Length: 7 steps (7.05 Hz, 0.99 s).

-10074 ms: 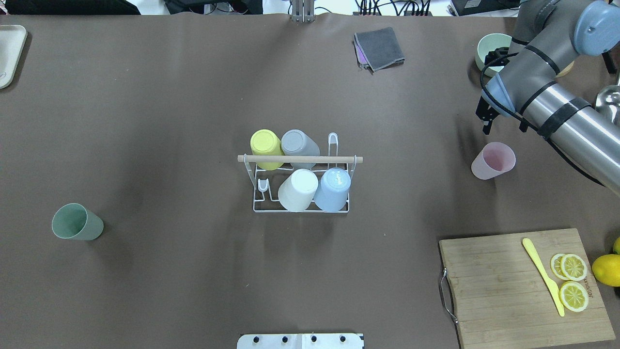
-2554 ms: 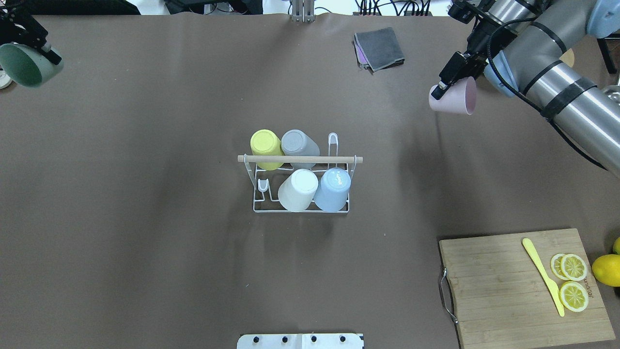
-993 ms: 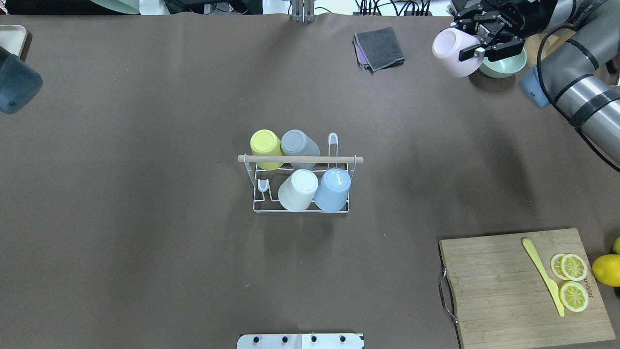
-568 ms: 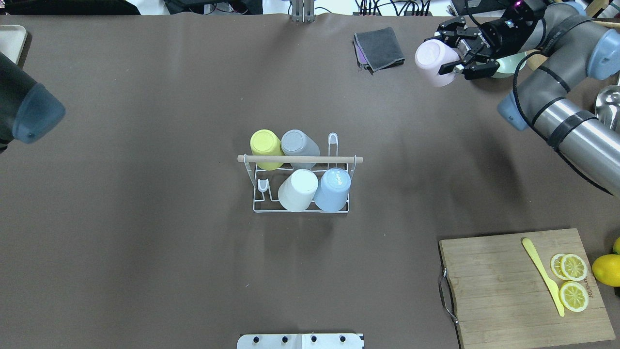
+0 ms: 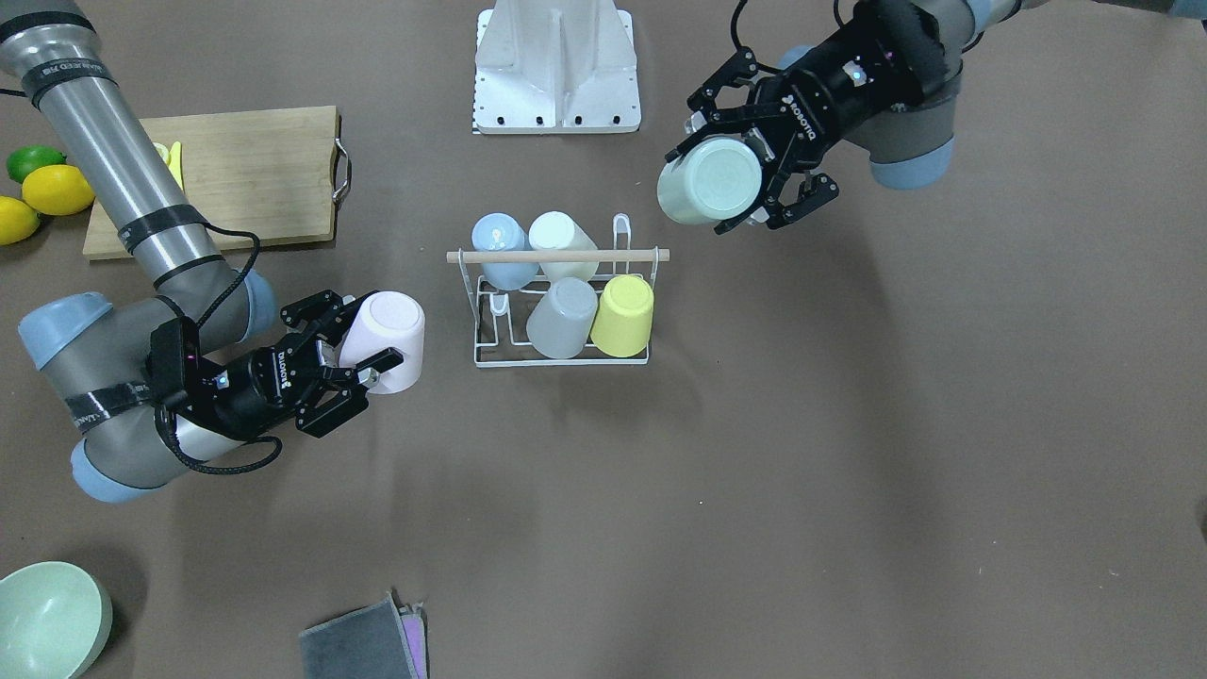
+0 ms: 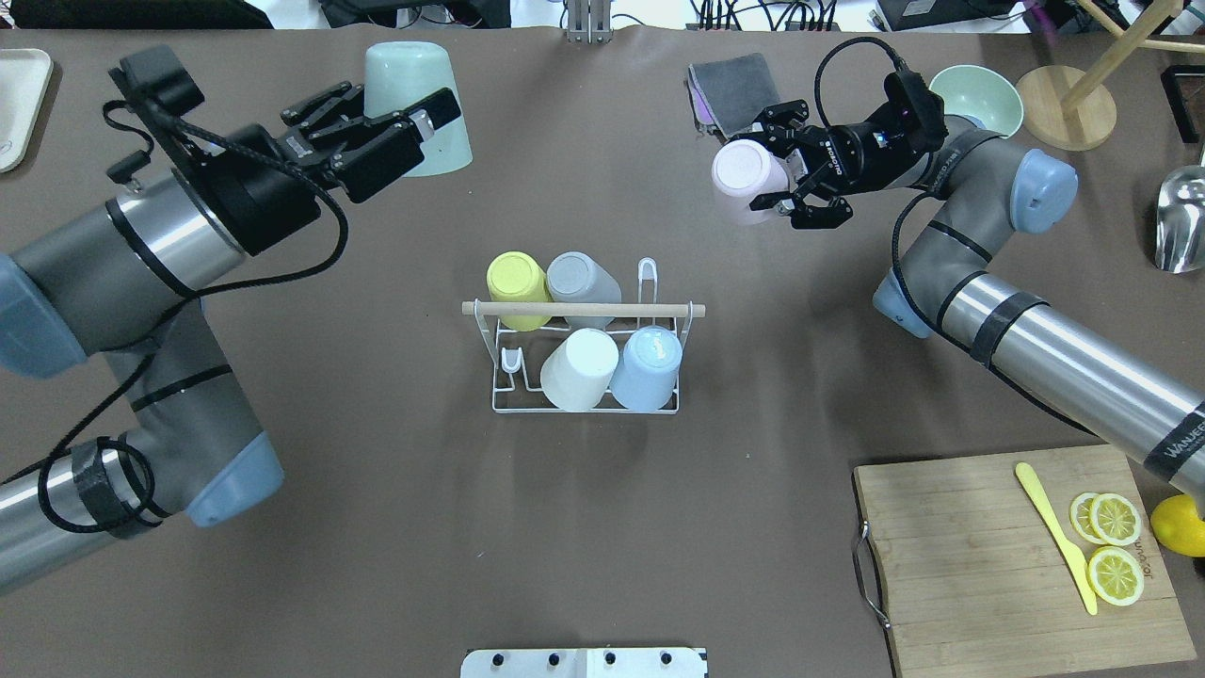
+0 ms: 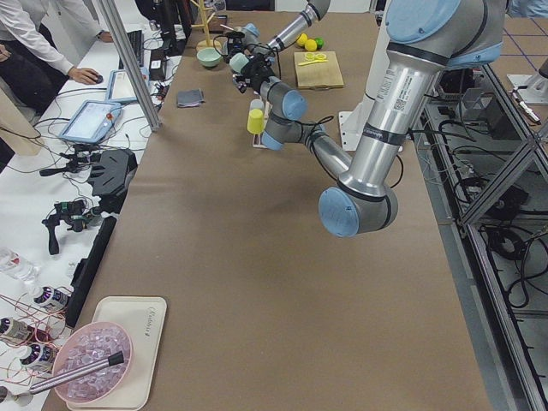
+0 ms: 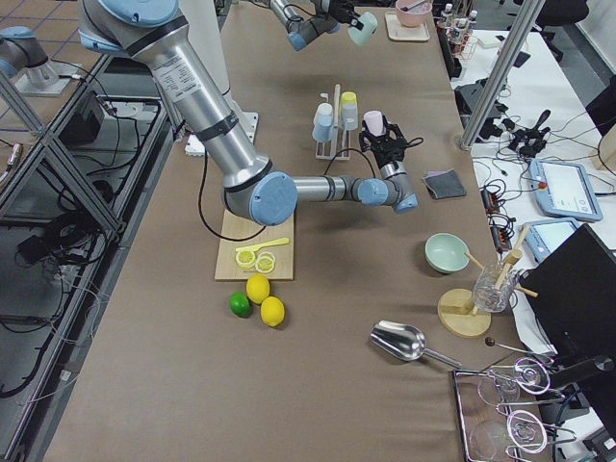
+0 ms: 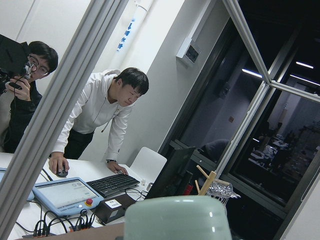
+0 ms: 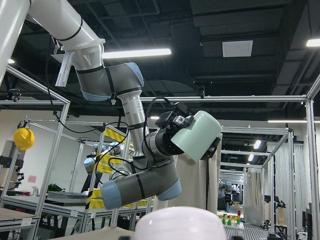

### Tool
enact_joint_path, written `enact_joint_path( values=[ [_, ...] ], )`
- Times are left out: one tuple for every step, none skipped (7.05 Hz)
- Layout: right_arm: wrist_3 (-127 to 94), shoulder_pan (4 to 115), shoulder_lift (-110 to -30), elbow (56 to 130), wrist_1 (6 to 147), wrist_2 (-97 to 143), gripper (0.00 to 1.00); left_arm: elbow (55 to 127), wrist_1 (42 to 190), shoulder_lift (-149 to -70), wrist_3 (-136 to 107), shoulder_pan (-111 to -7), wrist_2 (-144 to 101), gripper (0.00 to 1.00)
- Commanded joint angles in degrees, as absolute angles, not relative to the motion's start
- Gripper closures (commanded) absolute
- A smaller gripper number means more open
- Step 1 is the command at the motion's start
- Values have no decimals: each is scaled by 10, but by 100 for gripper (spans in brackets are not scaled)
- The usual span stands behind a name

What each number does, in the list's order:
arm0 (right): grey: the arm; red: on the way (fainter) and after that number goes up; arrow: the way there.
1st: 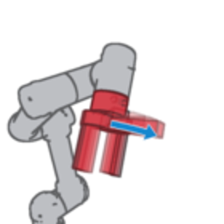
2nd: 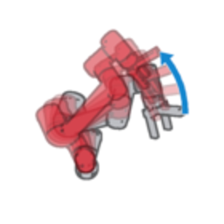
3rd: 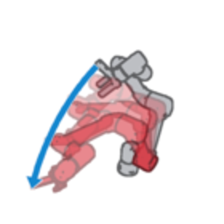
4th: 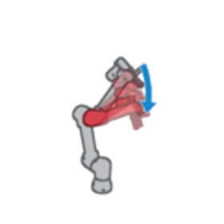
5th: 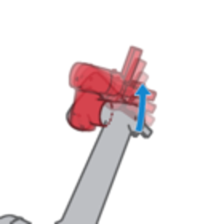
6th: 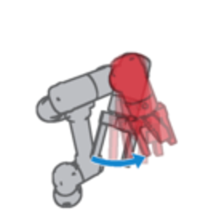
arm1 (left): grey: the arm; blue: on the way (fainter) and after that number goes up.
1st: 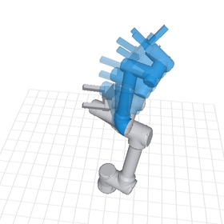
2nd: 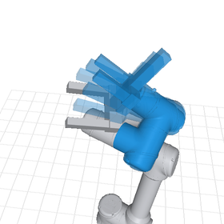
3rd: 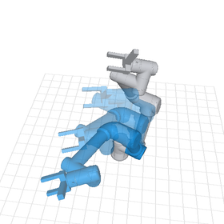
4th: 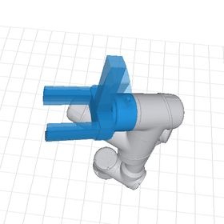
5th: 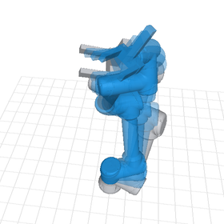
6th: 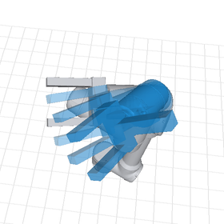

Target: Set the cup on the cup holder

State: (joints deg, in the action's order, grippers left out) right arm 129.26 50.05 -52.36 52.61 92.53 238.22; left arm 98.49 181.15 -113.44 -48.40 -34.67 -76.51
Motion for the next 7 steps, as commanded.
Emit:
enact_joint_path(
  values=[
    [1303, 495, -499, 526, 925, 2389, 61, 963, 1859, -1125, -399, -256, -626, 100],
    [1304, 477, -493, 526, 926, 2401, 61, 918, 1895, -1130, -374, -223, -564, 100],
    [1313, 464, -490, 526, 928, 2400, 61, 882, 1913, -1132, -364, -200, -539, 100],
    [1318, 450, -487, 528, 927, 2404, 61, 871, 1915, -1133, -361, -179, -520, 100],
    [1328, 440, -486, 528, 927, 2404, 61, 871, 1915, -1137, -349, -156, -497, 100],
    [1330, 428, -484, 528, 928, 2406, 61, 872, 1915, -1148, -344, -149, -496, 100],
    [1330, 423, -485, 528, 928, 2406, 61, 882, 1914, -1153, -336, -149, -496, 100]
  ],
)
